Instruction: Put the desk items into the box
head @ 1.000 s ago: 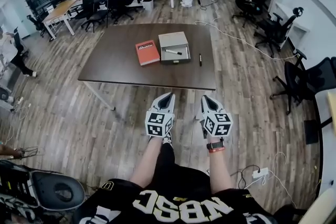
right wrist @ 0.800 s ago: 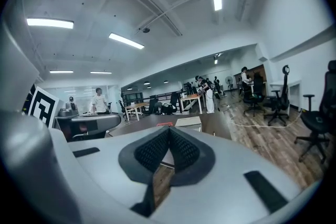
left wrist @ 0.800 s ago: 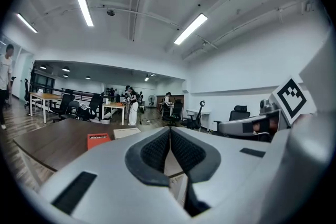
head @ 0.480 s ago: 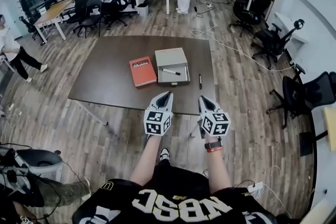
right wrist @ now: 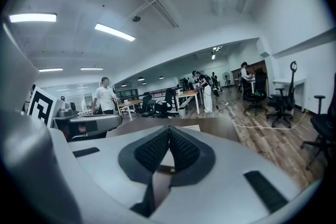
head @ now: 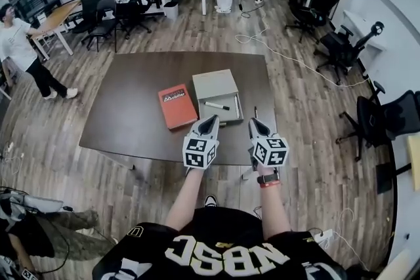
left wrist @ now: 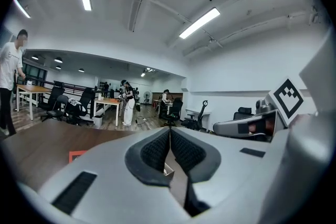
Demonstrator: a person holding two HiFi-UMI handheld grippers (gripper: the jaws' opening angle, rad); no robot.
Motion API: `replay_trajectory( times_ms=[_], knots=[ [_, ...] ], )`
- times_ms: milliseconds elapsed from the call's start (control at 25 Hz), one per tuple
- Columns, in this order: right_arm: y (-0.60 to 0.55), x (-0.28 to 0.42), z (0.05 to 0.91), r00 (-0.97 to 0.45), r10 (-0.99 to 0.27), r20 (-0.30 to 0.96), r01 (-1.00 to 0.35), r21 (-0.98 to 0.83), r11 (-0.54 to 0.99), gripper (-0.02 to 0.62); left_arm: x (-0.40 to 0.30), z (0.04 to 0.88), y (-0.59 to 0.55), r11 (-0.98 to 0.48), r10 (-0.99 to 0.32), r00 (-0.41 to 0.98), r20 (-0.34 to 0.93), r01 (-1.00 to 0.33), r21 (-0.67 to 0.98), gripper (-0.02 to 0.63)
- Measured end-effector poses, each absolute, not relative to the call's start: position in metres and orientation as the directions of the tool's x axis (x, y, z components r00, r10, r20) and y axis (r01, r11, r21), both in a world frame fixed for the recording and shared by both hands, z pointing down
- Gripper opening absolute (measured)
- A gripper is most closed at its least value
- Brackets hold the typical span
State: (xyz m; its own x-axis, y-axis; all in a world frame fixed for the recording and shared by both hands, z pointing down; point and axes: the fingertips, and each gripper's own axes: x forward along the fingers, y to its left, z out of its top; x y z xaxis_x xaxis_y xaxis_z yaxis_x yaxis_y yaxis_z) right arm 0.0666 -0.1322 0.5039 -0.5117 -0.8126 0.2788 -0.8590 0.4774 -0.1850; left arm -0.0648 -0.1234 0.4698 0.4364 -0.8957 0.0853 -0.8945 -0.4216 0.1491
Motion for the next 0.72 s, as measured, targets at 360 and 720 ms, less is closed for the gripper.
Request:
replay_trajectory(
  times_ms=[360, 720],
  knots=[
    [-0.179, 0.079, 0.542, -0.464, -0.802, 0.376, -0.886, -0.187, 0.425, 0.011, -0.055, 0.506, -0.178, -0.472, -0.85, 0.506, 0.149, -0.856, 0.213, 0.018],
    [-0.238, 0.122, 0.581, -0.426, -0.774, 0.468, -0.904, -0.186, 0.385, 0.018, 0.002, 0.536, -0.238, -0.554, -0.777, 0.594, 0.211, -0.803, 0.219, 0.018]
  ],
)
